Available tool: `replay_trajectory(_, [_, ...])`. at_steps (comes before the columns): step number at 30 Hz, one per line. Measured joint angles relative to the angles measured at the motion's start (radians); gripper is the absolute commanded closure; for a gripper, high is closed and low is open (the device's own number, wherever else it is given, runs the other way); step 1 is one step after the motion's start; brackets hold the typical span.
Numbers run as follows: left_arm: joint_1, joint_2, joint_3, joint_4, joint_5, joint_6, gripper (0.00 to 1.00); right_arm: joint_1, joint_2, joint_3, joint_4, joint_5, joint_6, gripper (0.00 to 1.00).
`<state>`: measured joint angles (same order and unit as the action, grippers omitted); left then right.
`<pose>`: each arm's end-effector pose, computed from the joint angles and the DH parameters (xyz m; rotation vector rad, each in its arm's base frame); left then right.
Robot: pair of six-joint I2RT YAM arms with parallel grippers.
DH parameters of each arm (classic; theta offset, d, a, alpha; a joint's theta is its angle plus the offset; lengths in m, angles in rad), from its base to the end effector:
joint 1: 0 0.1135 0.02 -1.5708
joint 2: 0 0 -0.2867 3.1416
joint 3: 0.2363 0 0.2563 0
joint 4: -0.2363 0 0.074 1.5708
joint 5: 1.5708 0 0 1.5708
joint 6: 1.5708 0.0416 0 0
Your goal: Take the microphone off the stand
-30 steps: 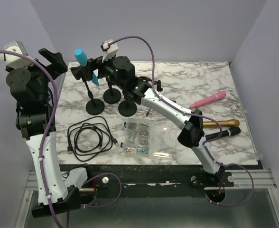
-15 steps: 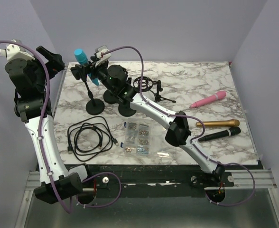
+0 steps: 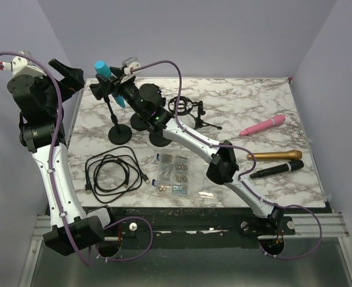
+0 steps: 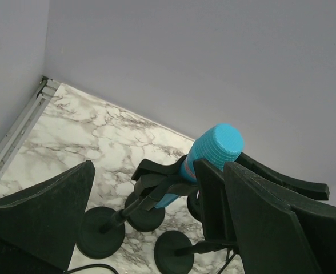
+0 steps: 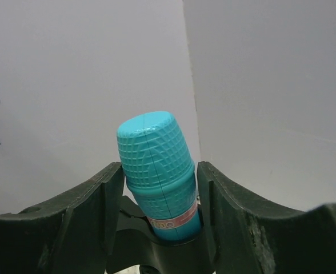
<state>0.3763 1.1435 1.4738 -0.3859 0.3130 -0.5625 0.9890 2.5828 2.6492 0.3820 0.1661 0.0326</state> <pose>0.2194 0.0729 0.5057 -0.5173 1.5545 -0.3971 0.3417 0.5070 0.3918 -0.3960 1.0965 0.8149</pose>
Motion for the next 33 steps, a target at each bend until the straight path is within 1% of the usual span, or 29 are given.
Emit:
replay_trajectory(1, [0.000,0.000,-0.006,0.008,0.007,-0.002,0.01,0.000,0.002,0.000,0.008,-0.002,-0.001,0.29])
replay_trajectory(2, [0.000,-0.001,-0.021,0.025,0.015,-0.006,0.01,0.000,0.005,0.000,0.017,-0.003,-0.005,0.27])
replay_trajectory(3, [0.000,-0.004,-0.037,0.038,0.021,-0.009,0.01,0.000,0.007,0.000,0.021,-0.005,-0.006,0.28])
replay_trajectory(5, [-0.001,-0.015,-0.091,0.065,0.031,-0.016,0.01,0.000,0.011,0.000,0.028,-0.008,-0.008,0.37])
replay_trajectory(6, [-0.002,-0.020,-0.109,0.073,0.032,-0.019,0.01,0.000,0.014,0.000,0.031,-0.010,-0.009,0.47])
replay_trajectory(8, [-0.005,-0.045,-0.180,0.090,0.032,-0.029,0.01,0.000,0.021,0.001,0.041,-0.018,-0.008,0.72])
replay_trajectory(11, [-0.005,-0.094,-0.260,0.096,0.031,-0.035,0.01,-0.002,0.032,0.013,0.053,-0.026,-0.021,0.98])
replay_trajectory(14, [-0.005,-0.154,-0.329,0.114,0.031,-0.041,0.01,-0.005,0.031,0.006,0.052,-0.027,-0.023,0.99])
replay_trajectory(16, [-0.005,-0.182,-0.357,0.128,0.032,-0.041,0.01,-0.005,0.000,-0.041,0.061,-0.037,-0.018,0.99])
replay_trajectory(19, [-0.005,-0.189,-0.374,0.162,0.059,-0.032,0.01,-0.006,-0.047,-0.107,0.053,-0.063,-0.016,0.99])
replay_trajectory(21, [-0.005,-0.183,-0.386,0.198,0.103,-0.025,0.01,-0.012,-0.094,-0.163,0.035,-0.102,-0.005,1.00])
replay_trajectory(26, [-0.005,-0.122,-0.385,0.258,0.222,0.011,0.01,-0.044,-0.149,-0.214,-0.024,-0.203,0.042,1.00])
replay_trajectory(33, [-0.005,0.008,-0.332,0.273,0.361,0.113,0.01,-0.133,-0.156,-0.221,-0.034,-0.356,0.169,0.99])
